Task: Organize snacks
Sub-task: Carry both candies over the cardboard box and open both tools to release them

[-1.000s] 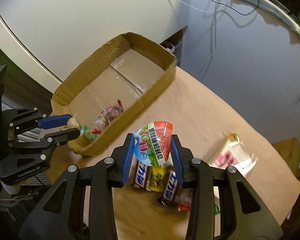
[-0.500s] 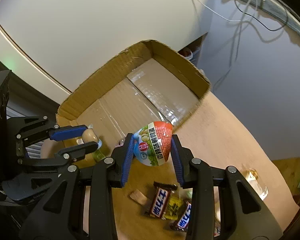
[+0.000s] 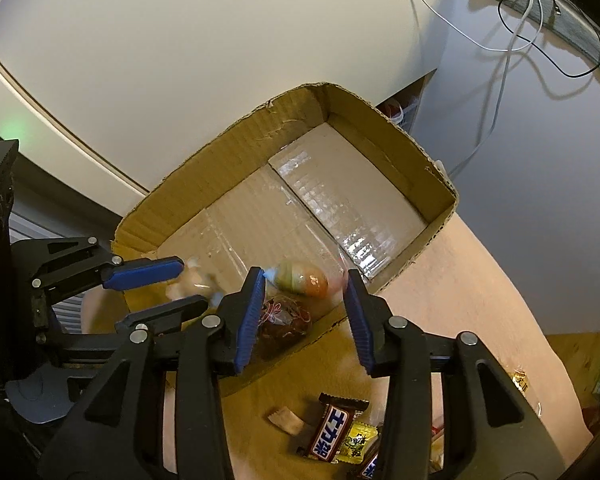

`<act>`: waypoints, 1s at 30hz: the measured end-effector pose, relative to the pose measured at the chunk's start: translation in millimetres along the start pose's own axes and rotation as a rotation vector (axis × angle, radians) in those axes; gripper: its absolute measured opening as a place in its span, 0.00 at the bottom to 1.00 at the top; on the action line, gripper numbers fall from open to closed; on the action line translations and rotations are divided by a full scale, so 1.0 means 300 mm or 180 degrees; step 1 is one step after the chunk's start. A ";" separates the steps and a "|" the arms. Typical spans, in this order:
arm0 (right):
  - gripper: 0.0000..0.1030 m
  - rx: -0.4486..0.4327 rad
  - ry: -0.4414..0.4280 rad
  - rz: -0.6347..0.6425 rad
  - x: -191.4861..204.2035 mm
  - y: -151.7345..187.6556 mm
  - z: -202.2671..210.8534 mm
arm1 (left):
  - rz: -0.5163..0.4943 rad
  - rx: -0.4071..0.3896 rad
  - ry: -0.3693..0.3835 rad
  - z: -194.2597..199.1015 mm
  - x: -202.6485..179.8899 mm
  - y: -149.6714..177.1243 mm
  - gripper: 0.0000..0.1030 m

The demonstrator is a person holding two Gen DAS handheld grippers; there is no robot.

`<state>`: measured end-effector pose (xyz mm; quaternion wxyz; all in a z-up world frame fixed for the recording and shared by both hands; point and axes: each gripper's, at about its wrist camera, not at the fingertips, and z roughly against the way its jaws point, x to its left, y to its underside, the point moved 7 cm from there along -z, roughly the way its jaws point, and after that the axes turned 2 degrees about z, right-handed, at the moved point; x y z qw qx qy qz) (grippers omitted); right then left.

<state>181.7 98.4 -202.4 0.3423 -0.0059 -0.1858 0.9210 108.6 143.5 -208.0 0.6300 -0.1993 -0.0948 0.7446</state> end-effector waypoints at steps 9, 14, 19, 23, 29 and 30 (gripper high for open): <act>0.67 -0.0077 0.0081 -0.0061 -0.028 -0.003 0.025 | -0.0008 -0.0034 -0.0069 0.006 0.004 -0.006 0.63; 0.75 -0.0120 0.0101 -0.0106 -0.038 0.007 0.047 | 0.0004 -0.0036 -0.0100 0.014 0.004 -0.006 0.66; 0.75 -0.0132 0.0153 -0.0129 -0.052 0.023 0.073 | -0.0002 -0.0051 -0.0085 0.027 -0.010 -0.009 0.66; 0.75 -0.0144 0.0195 -0.0178 -0.081 0.049 0.106 | -0.0036 -0.0060 -0.0054 0.041 -0.038 -0.008 0.66; 0.75 -0.0148 0.0295 -0.0330 -0.163 0.123 0.160 | -0.0107 -0.0059 0.0023 0.048 -0.100 0.000 0.66; 0.75 -0.0142 0.0318 -0.0366 -0.181 0.140 0.169 | -0.0118 -0.0053 0.0035 0.047 -0.109 0.002 0.66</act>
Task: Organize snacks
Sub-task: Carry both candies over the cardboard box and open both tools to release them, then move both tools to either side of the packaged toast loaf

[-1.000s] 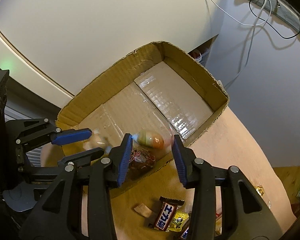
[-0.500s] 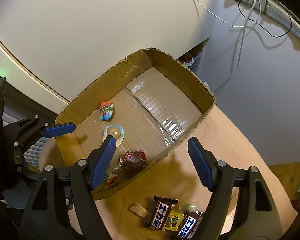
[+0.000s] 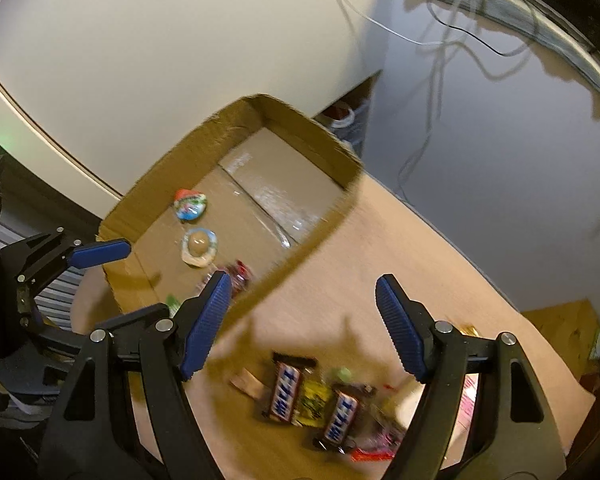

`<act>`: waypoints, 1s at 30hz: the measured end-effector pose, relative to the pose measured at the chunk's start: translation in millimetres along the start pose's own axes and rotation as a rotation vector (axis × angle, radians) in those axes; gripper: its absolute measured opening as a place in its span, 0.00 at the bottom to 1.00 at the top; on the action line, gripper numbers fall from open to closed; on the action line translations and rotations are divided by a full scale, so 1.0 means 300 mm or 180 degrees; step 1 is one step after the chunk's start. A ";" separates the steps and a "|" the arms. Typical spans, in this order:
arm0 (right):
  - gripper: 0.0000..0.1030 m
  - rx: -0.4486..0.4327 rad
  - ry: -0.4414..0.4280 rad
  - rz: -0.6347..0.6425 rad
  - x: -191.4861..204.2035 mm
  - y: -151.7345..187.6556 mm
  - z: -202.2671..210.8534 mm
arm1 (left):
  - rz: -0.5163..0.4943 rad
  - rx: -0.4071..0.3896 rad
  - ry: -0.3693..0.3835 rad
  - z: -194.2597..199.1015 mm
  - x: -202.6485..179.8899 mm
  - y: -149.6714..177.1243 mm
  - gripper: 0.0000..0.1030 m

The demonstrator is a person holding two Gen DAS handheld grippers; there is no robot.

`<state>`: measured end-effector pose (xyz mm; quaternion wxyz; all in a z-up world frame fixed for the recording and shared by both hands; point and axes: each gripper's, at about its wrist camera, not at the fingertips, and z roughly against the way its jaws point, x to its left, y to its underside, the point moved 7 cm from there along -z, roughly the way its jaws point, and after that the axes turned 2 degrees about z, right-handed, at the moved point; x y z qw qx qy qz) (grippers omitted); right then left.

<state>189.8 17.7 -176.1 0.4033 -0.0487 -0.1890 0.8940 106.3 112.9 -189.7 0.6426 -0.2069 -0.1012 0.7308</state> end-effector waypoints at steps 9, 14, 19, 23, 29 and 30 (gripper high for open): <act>0.75 0.0095 0.0203 -0.0419 -0.213 0.177 0.059 | -0.0171 0.0119 0.0195 -0.025 -0.149 0.046 0.66; 0.75 0.0140 0.0285 -0.0735 -0.337 0.289 0.072 | -0.0235 0.0208 0.0294 -0.056 -0.227 0.075 0.66; 0.75 0.0198 0.0280 -0.1049 -0.439 0.384 0.062 | -0.0319 0.0295 0.0409 -0.088 -0.310 0.074 0.66; 0.75 0.0215 0.0167 -0.1250 -0.481 0.427 0.052 | -0.0372 0.0356 0.0528 -0.110 -0.374 0.056 0.66; 0.75 0.0238 0.0009 -0.1427 -0.511 0.457 0.031 | -0.0456 0.0502 0.0734 -0.166 -0.499 0.018 0.66; 0.75 0.0243 -0.0011 -0.1456 -0.514 0.458 0.025 | -0.0472 0.0532 0.0766 -0.179 -0.520 0.011 0.66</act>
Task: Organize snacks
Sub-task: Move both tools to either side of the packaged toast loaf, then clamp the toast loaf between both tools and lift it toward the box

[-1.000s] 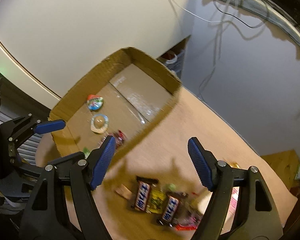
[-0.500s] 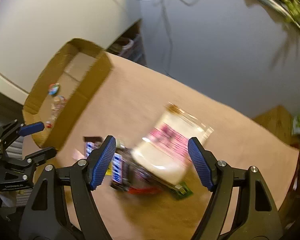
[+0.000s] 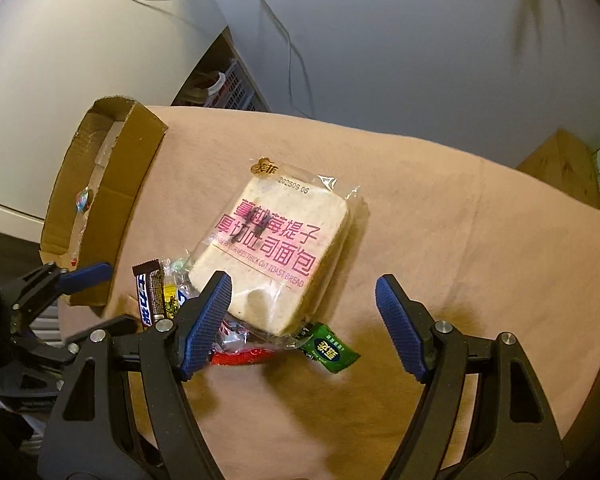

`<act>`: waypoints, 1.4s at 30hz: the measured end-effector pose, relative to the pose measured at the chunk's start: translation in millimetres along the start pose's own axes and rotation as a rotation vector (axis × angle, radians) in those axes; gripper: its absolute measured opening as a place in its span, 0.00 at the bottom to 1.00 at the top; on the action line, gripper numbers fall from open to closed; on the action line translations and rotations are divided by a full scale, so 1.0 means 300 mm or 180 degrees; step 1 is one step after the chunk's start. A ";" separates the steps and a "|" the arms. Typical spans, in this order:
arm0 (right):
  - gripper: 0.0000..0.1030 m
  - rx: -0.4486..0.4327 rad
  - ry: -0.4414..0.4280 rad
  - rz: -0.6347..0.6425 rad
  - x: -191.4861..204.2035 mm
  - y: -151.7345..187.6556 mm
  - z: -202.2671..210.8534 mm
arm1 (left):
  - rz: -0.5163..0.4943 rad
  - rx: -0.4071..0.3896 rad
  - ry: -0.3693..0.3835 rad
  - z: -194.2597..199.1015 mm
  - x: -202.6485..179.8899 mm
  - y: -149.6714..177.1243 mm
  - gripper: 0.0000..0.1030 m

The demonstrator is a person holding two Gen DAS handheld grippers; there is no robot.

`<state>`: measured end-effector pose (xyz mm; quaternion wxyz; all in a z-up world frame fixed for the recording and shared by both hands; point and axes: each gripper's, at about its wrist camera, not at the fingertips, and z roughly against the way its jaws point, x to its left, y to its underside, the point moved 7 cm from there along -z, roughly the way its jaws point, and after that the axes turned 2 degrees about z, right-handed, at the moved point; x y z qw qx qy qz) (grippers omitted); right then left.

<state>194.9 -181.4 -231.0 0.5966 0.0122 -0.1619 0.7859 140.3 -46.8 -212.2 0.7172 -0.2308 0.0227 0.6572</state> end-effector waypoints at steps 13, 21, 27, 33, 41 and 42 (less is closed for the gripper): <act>0.75 0.0177 -0.0379 -0.0336 -0.005 -0.035 -0.079 | -0.0119 0.0340 0.0218 -0.166 -0.110 -0.092 0.67; 0.69 0.0246 -0.0578 -0.0523 0.000 -0.035 -0.119 | -0.0004 0.0409 0.0428 -0.208 -0.134 -0.112 0.67; 0.62 0.0233 -0.0542 -0.0511 0.004 -0.038 -0.119 | -0.0034 0.0390 0.0459 -0.209 -0.158 -0.111 0.65; 0.61 0.0195 -0.0456 -0.0425 0.024 -0.047 -0.099 | -0.0079 0.0390 0.0458 -0.196 -0.161 -0.103 0.64; 0.61 0.0122 -0.0385 -0.0292 0.062 -0.066 -0.049 | -0.0067 0.0294 0.0451 -0.146 -0.154 -0.111 0.64; 0.61 0.0112 -0.0387 -0.0269 0.074 -0.072 -0.042 | -0.0063 0.0272 0.0444 -0.134 -0.150 -0.113 0.64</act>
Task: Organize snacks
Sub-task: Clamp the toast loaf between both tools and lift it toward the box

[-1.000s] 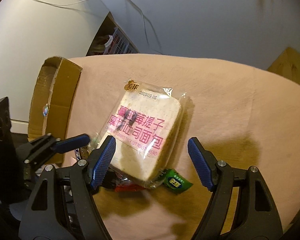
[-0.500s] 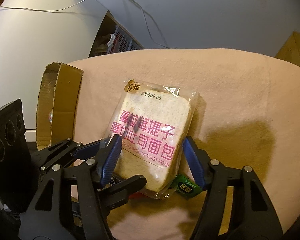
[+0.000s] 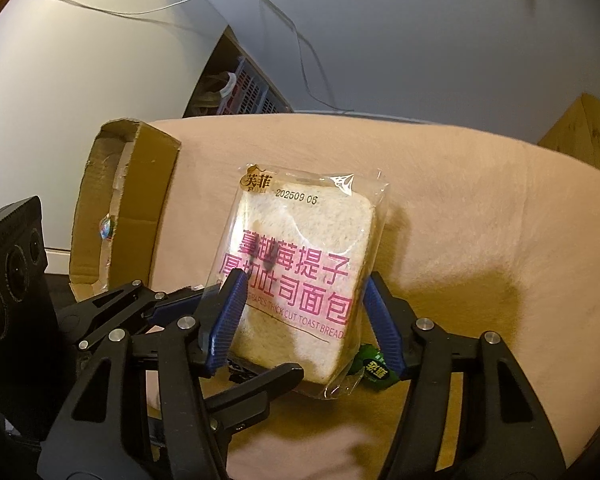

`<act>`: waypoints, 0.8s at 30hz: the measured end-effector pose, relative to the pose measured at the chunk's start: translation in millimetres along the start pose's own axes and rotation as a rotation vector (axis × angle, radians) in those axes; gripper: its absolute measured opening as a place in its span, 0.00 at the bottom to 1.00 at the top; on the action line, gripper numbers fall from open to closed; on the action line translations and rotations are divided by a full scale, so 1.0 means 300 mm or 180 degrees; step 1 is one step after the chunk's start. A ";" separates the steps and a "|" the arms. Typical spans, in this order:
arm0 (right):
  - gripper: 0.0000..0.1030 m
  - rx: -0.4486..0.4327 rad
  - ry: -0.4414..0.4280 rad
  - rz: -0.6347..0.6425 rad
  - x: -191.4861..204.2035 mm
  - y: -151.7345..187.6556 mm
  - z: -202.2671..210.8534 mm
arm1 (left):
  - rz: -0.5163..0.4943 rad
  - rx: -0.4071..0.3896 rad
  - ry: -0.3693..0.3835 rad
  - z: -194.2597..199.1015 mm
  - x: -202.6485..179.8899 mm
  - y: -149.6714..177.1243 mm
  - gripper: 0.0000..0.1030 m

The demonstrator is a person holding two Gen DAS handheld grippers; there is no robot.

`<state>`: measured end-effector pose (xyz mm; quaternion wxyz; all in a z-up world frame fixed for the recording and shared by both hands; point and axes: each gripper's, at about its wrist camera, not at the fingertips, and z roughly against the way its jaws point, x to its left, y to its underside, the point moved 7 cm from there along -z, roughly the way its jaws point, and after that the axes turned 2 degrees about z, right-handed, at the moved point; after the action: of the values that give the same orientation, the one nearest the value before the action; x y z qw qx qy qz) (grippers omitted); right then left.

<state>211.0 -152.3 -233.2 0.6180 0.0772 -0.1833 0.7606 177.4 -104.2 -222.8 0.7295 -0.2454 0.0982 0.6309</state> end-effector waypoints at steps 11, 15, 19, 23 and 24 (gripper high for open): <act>0.61 -0.0061 -0.0039 0.0282 0.159 -0.048 0.025 | 0.0124 -0.0236 -0.0080 0.144 0.082 0.008 0.64; 0.61 -0.0069 -0.0065 0.0410 0.236 -0.070 0.020 | 0.0208 -0.0334 -0.0125 0.197 0.127 0.017 0.64; 0.61 -0.0052 -0.0102 0.0550 0.318 -0.092 0.005 | 0.0302 -0.0413 -0.0169 0.238 0.172 0.024 0.64; 0.61 -0.0040 -0.0122 0.0673 0.385 -0.110 -0.008 | 0.0391 -0.0490 -0.0214 0.280 0.219 0.037 0.64; 0.61 -0.0034 -0.0130 0.0704 0.402 -0.115 -0.012 | 0.0420 -0.0513 -0.0226 0.293 0.235 0.041 0.64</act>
<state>217.7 -35.0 -188.8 0.5269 0.0686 -0.2073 0.8214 163.9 0.6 -182.0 0.6673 -0.2738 0.0372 0.6916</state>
